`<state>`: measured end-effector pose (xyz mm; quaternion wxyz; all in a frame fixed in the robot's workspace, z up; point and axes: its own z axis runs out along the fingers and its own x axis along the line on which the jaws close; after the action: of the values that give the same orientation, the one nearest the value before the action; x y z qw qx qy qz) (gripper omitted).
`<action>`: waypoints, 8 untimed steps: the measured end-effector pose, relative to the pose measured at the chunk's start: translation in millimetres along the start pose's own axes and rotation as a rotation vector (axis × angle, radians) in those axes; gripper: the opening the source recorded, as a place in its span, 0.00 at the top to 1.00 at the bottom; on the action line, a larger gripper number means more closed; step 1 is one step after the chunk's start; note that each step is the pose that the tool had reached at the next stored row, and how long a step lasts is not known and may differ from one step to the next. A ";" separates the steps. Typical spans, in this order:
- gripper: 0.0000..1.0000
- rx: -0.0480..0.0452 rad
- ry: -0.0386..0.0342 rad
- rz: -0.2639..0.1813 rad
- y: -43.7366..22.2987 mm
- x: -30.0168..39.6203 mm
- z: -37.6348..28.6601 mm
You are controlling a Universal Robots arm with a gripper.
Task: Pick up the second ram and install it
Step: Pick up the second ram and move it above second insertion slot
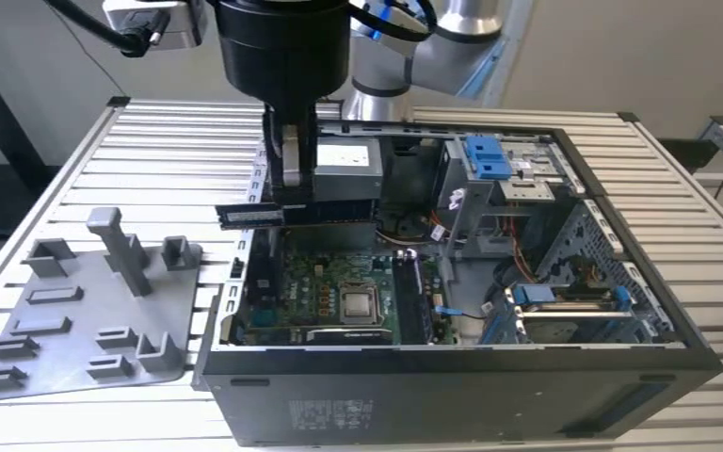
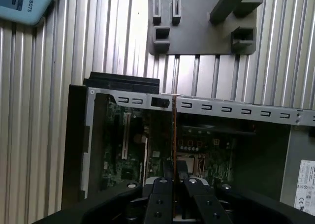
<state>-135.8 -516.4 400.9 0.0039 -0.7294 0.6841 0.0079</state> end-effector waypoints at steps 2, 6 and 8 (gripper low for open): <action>0.85 0.0002 0.0000 0.013 -1.3 0.0 0.0; 0.85 0.0007 -0.0002 0.043 -3.2 0.2 0.1; 0.85 0.0010 -0.0002 0.062 -3.8 0.2 0.2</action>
<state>-132.0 -516.3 400.6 0.0041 -0.7079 0.7063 0.0078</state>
